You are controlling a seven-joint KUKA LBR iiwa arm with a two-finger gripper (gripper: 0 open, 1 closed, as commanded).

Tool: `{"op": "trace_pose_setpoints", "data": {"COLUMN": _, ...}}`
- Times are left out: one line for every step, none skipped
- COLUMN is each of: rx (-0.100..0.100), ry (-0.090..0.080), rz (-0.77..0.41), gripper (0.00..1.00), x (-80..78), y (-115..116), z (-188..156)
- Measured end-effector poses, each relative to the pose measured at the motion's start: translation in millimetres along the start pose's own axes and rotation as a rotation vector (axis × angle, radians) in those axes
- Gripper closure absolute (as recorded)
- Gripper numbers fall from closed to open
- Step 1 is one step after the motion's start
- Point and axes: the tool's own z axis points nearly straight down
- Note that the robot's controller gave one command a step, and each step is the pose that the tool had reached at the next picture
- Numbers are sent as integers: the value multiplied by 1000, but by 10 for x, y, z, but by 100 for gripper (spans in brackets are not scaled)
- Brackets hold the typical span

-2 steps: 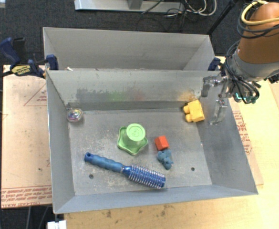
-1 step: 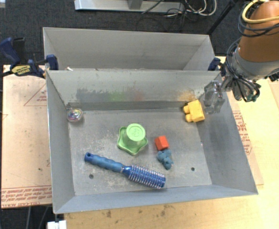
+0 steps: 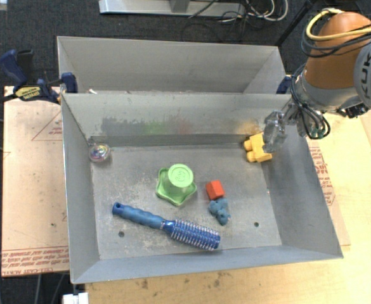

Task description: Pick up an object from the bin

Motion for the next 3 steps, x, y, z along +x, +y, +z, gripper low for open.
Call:
{"op": "trace_pose_setpoints", "data": {"rx": 1, "ry": -3, "rz": -1, "gripper": 0, "x": -5, "y": 1, "z": -23}}
{"op": "trace_pose_setpoints", "data": {"rx": -3, "ry": 3, "rz": 52, "gripper": 0, "x": 516, "y": 1101, "z": 275}}
{"op": "trace_pose_setpoints", "data": {"rx": 1, "ry": 6, "rz": -36, "gripper": 0, "x": 1032, "y": 941, "z": 1103}}
